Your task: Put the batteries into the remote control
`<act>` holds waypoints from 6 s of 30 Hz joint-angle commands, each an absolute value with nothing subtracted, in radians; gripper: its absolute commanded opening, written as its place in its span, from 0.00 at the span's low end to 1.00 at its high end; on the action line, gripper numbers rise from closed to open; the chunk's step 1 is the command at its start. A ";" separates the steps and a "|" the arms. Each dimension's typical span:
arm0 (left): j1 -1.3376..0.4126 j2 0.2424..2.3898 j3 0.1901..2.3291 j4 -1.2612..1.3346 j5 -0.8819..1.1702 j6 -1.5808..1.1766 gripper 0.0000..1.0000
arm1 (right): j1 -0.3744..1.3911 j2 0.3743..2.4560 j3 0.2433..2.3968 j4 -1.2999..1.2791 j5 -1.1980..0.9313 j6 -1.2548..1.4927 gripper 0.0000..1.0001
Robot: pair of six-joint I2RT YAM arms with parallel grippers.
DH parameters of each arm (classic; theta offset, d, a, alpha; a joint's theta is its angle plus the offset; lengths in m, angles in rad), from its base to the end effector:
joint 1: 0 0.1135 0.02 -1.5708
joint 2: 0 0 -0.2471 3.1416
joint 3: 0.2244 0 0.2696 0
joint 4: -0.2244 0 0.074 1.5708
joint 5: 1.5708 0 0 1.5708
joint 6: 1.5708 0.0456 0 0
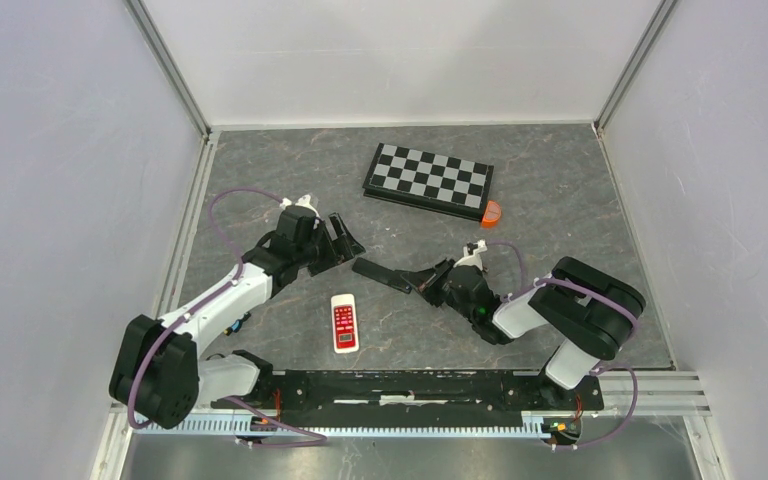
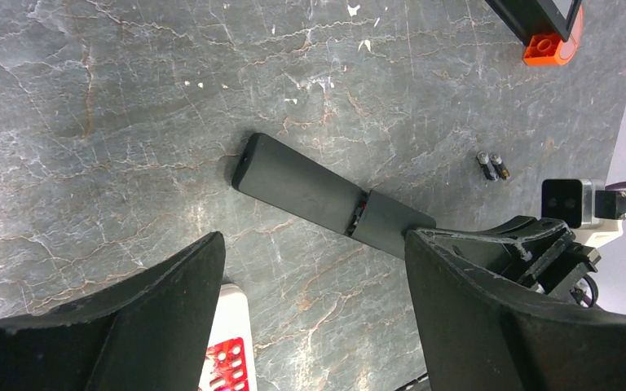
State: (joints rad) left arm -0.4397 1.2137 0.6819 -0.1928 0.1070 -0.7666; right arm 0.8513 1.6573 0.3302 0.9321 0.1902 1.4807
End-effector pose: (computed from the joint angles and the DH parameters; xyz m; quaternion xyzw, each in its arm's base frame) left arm 0.2512 -0.1236 0.1843 -0.1265 0.9020 -0.2727 0.3100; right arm 0.1861 0.1994 0.0734 0.3065 0.7714 0.4764 0.2901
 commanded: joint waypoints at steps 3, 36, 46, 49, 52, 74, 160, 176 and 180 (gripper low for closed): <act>-0.436 1.201 0.724 -0.192 0.097 -0.715 0.87 | 0.858 1.666 0.352 0.899 0.233 1.492 0.00; -0.436 1.236 0.729 -0.195 0.116 -0.720 0.88 | 0.876 1.651 0.287 0.929 0.264 1.470 0.00; -0.436 1.239 0.736 -0.204 0.118 -0.718 0.89 | 0.891 1.698 0.319 0.951 0.256 1.493 0.06; -0.436 1.240 0.736 -0.207 0.118 -0.718 0.89 | 0.893 1.705 0.324 0.953 0.250 1.503 0.10; -0.436 1.240 0.737 -0.209 0.120 -0.718 0.89 | 0.893 1.705 0.330 0.948 0.244 1.508 0.16; -0.436 1.241 0.744 -0.231 0.093 -0.718 0.92 | 0.894 1.543 0.276 0.818 0.245 1.476 0.47; -0.448 1.592 0.683 0.072 0.265 -0.701 0.38 | 0.894 1.772 0.899 -0.048 0.339 1.090 0.24; -0.381 1.380 0.879 -0.316 0.005 -0.702 0.71 | 0.839 1.507 0.827 0.133 0.033 0.141 0.95; -0.380 1.272 0.860 -0.419 -0.077 -0.725 0.89 | 0.840 1.643 0.954 0.034 -0.057 -0.194 0.96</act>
State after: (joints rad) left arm -0.3855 1.3746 0.8444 -0.2714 0.0280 -0.6941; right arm 0.8360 1.5360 0.8314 0.0769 0.0631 0.2352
